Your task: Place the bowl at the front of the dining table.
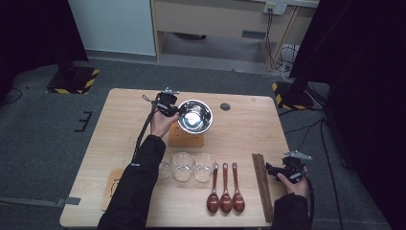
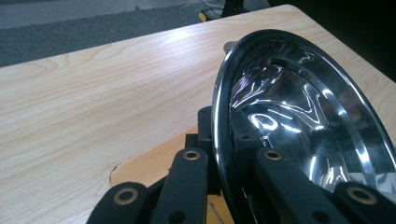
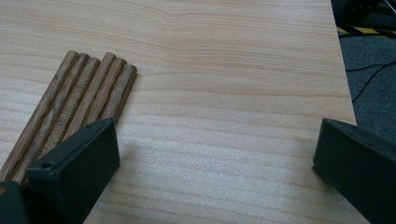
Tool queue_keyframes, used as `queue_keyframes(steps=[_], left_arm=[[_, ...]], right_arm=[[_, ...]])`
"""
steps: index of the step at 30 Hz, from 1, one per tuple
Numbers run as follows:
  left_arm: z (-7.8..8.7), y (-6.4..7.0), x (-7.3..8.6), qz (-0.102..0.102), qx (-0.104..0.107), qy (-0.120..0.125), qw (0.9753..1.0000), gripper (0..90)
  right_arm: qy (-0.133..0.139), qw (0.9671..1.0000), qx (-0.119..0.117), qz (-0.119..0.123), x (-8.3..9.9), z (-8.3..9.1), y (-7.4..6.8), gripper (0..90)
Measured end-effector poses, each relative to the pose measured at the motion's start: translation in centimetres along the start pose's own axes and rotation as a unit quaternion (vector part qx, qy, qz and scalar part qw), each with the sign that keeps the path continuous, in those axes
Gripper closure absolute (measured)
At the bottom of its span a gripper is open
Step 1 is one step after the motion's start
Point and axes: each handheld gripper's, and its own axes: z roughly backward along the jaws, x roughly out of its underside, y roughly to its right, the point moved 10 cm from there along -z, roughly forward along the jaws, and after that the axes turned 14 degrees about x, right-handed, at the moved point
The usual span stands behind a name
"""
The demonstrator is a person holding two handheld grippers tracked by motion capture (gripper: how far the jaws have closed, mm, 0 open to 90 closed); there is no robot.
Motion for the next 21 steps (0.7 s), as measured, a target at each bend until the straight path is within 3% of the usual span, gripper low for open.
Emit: queue_keyframes(steps=[13,21], left_arm=[[-0.5,-2.2,2.0,0.02,-0.014,-0.011,0.9996,85.6],[-1.4,-2.7,2.8,0.023,-0.014,-0.02,0.9994,85.6]], right_arm=[[0.0,1.0,0.0,0.0,0.0,0.0,0.0,0.5],[0.0,1.0,0.0,0.0,0.0,0.0,0.0,0.5]])
